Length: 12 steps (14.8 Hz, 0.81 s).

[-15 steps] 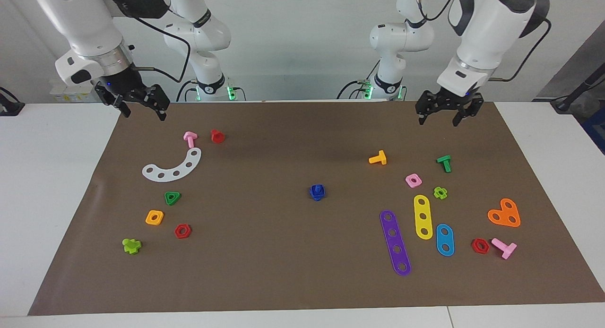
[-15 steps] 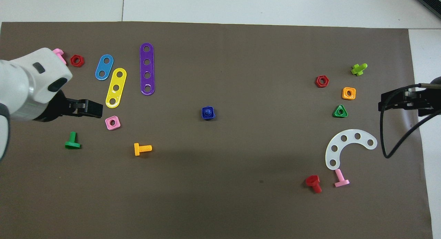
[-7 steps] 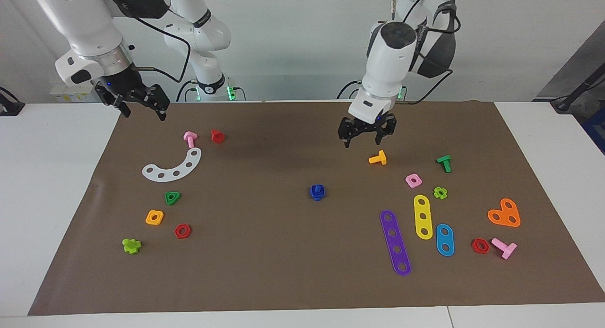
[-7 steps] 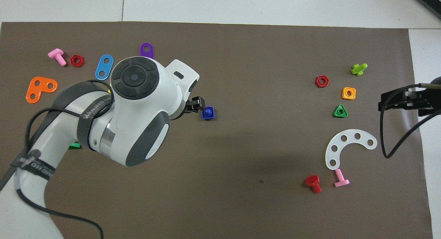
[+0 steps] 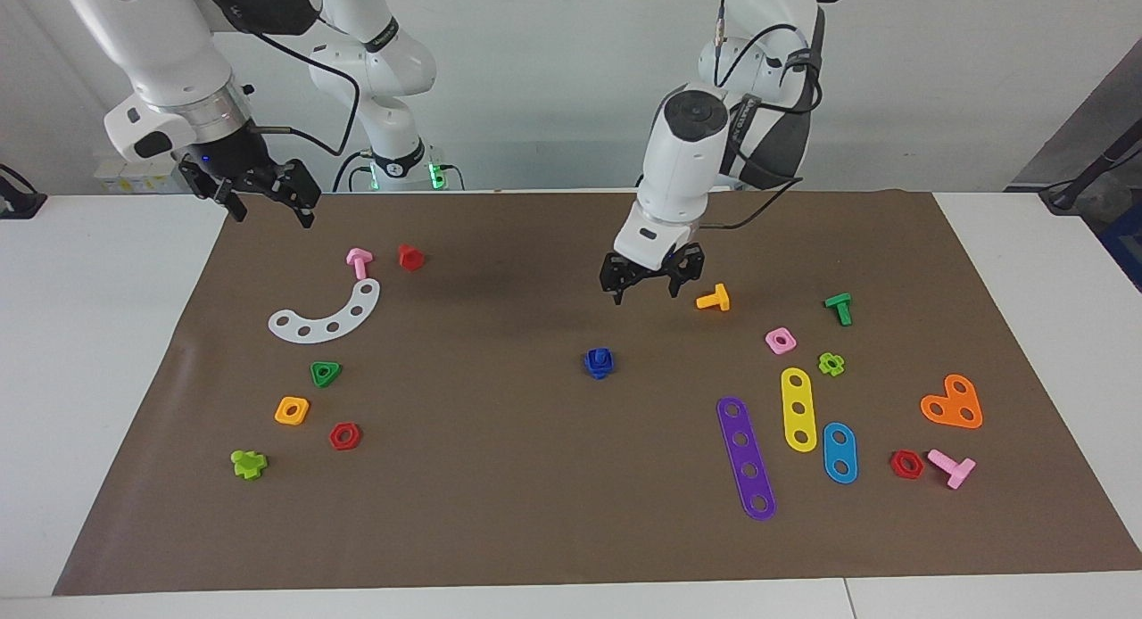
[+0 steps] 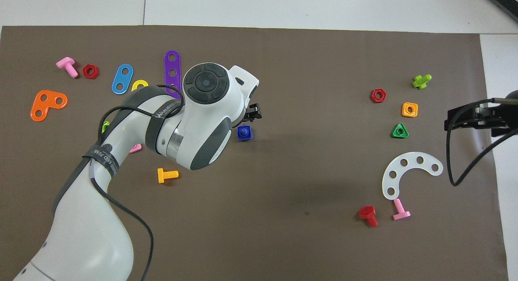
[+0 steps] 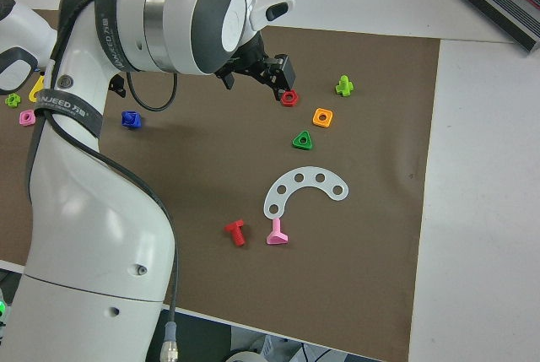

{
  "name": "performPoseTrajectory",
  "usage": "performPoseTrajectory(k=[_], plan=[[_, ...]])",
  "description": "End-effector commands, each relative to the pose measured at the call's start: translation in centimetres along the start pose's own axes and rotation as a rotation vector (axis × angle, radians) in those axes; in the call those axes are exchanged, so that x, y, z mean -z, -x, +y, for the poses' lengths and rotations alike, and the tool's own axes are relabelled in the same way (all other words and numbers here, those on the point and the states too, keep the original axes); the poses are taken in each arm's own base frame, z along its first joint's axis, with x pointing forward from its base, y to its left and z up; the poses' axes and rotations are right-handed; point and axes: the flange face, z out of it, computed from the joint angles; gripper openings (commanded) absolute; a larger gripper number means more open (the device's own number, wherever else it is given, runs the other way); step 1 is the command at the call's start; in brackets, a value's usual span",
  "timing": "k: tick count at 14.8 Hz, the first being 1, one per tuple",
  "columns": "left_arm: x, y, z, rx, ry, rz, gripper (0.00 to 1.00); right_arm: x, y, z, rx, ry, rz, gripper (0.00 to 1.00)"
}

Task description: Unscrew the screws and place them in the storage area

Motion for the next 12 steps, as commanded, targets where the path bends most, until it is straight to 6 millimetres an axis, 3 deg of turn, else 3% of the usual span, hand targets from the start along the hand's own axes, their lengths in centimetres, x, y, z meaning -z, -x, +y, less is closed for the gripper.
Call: performPoseTrajectory(k=[1, 6, 12], plan=[[-1.0, -0.3, 0.9, -0.029, -0.013, 0.060, 0.90, 0.1, 0.4, 0.1, 0.019, -0.002, 0.003, 1.00], [-4.3, 2.1, 1.9, -0.117, -0.007, 0.058, 0.86, 0.1, 0.4, 0.2, 0.018, -0.002, 0.003, 1.00], [-5.8, 3.7, 1.4, -0.213, -0.032, 0.023, 0.84, 0.1, 0.4, 0.1, 0.019, -0.004, 0.003, 1.00]])
